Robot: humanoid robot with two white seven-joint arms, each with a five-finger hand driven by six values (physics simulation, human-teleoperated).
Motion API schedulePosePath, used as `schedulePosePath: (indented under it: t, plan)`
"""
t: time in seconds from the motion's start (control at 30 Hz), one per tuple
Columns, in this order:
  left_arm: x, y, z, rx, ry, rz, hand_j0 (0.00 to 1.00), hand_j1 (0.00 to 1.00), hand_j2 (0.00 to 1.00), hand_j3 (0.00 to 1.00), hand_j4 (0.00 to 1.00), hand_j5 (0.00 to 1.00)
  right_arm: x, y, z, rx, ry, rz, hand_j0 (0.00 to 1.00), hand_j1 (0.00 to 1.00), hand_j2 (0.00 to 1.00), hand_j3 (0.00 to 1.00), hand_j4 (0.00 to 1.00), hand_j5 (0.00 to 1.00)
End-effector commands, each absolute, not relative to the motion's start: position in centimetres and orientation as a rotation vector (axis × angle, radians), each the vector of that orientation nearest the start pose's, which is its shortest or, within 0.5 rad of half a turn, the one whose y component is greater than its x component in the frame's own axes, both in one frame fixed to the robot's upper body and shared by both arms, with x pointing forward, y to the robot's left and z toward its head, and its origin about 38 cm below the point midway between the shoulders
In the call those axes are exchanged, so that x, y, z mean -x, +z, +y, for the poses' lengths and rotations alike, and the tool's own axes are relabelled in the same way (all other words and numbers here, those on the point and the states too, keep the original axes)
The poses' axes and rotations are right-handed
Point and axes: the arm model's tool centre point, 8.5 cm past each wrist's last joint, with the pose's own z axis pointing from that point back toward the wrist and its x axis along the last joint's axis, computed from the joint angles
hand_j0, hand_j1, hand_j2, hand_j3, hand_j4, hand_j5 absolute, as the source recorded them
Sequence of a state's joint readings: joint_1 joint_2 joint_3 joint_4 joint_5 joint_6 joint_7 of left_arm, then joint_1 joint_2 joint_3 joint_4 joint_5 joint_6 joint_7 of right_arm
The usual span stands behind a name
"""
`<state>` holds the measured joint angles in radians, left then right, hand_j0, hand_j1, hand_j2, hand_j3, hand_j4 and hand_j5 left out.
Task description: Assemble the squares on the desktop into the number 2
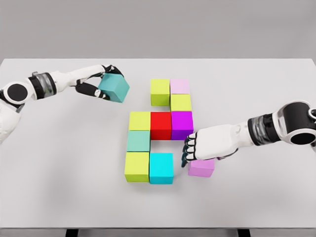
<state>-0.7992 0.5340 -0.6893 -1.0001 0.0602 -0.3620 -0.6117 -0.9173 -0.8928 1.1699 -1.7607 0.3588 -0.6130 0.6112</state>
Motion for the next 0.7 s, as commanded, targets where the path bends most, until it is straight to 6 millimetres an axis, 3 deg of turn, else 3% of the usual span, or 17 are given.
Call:
schedulePosePath:
  t: [0.0,0.1,0.2,0.27,0.43,0.57,0.67]
  plan:
    - [-51.1,18.3,26.3,0.027,-1.442,-1.449,0.50,0.50,0.50,0.50,0.50,0.50,-36.0,19.9,-20.7,-0.045,-3.022,1.394,1.00,1.00,1.00,1.00,1.00,1.00]
    - [-50.9,17.6,25.8,0.045,-1.435,-1.448,0.50,0.50,0.50,0.50,0.50,0.50,-36.6,21.1,-21.9,-0.109,-3.038,1.385,1.00,1.00,1.00,1.00,1.00,1.00]
    - [-51.2,17.0,24.5,0.077,-1.412,-1.455,0.50,0.50,0.50,0.50,0.50,0.50,-37.4,24.0,-22.3,-0.122,-3.003,1.533,1.00,1.00,1.00,1.00,1.00,1.00]
    - [-51.4,16.1,24.3,0.088,-1.390,-1.435,0.50,0.50,0.50,0.50,0.50,0.50,-37.5,24.6,-23.0,-0.152,-3.009,1.547,1.00,1.00,1.00,1.00,1.00,1.00]
    - [-51.7,15.0,23.8,0.102,-1.369,-1.419,0.50,0.50,0.50,0.50,0.50,0.50,-37.8,26.9,-28.1,-0.346,-3.096,1.511,1.00,1.00,1.00,1.00,1.00,1.00]
    - [-51.8,15.1,23.5,0.106,-1.367,-1.422,0.50,0.50,0.50,0.50,0.50,0.50,-37.1,27.3,-31.7,-0.432,-3.194,1.431,1.00,1.00,1.00,1.00,1.00,1.00]
    - [-52.1,14.6,23.7,0.103,-1.351,-1.405,0.50,0.50,0.50,0.50,0.50,0.50,-36.8,25.6,-31.9,-0.433,-3.226,1.318,1.00,1.00,1.00,1.00,1.00,1.00]
